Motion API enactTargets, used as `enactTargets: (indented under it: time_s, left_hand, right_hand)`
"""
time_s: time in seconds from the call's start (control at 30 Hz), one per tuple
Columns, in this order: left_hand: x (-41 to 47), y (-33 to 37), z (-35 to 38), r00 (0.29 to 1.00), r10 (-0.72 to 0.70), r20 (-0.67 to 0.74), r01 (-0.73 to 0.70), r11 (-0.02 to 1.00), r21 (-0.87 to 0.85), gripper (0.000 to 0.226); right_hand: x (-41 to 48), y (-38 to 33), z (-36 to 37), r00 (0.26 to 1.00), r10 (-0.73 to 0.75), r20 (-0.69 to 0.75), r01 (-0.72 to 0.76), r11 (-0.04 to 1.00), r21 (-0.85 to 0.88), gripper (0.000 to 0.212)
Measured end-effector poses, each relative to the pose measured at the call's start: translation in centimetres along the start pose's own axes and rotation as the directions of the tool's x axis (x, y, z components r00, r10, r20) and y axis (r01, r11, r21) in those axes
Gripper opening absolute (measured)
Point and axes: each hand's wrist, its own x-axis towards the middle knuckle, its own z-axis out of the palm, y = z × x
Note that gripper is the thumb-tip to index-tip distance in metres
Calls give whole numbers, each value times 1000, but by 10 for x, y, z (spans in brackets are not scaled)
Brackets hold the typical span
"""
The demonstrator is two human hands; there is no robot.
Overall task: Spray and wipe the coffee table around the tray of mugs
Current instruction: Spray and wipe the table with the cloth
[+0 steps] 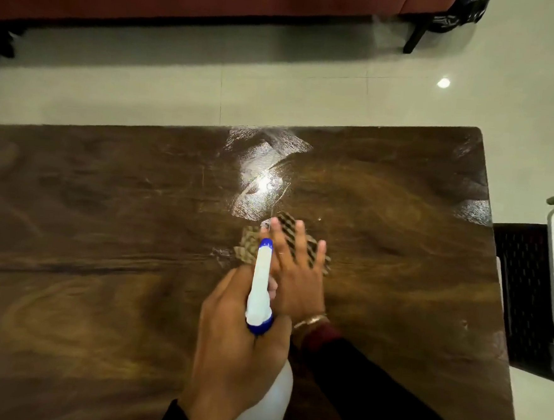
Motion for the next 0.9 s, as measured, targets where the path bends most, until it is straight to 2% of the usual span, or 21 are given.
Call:
enactTargets:
  time_s: [0.1, 0.2, 0.27, 0.33, 0.43, 0.53, 0.6, 0.67, 0.7, 0.77, 0.83, 0.9]
  left_hand:
    - [5, -8, -5, 1000, -1, 15, 0, 1000, 22, 28]
    - [6, -18, -8, 1000, 9, 20, -9, 1000, 1, 30]
    - [5, -23, -9, 999, 30, 12, -31, 999, 11, 29]
    - [5, -27, -9, 999, 50, -6, -50, 999, 16, 29]
    - [4, -26, -12, 996, 61, -62, -62, 998, -9, 40]
    - [6, -22, -17, 995, 69, -67, -68, 998, 10, 50]
    - [8, -26, -23, 995, 70, -77, -70, 998, 3, 53]
    - [12, -30, -32, 996, 51, -78, -53, 998, -19, 50]
    - [14, -33, -37, 995, 53, -83, -54, 998, -19, 47]
    - [16, -42, -46, 993, 80, -89, -79, 997, 14, 38]
    - [15, -48, -51, 992, 83, -94, -82, 997, 9, 34]
    - [9, -55, -59, 992, 57, -110, -61, 997, -41, 28]
  right_hand:
    - [-2, 63, -20, 978, 205, -47, -204, 979, 13, 90]
    - [59, 115, -52, 868, 492, -68, -486, 869, 92, 84]
    - [113, 122, -70, 816, 574, -73, -563, 817, 123, 82]
    - [160, 105, -78, 824, 561, -74, -552, 826, 113, 81]
    - [194, 43, -66, 925, 375, -63, -375, 927, 10, 81]
    - [167, -32, -35, 996, 85, -22, -86, 994, -62, 85]
    - [127, -61, -18, 996, -85, 13, 85, 993, -75, 88]
    - [89, -55, -10, 980, -195, 45, 198, 976, -88, 85]
    - [74, -42, -8, 980, -195, 44, 197, 978, -67, 84]
    - [55, -8, -13, 995, -100, 1, 100, 995, -24, 85]
    - [61, 27, -24, 996, 74, -48, -74, 997, -10, 85]
    - [95, 43, -37, 961, 266, -68, -265, 964, 29, 82]
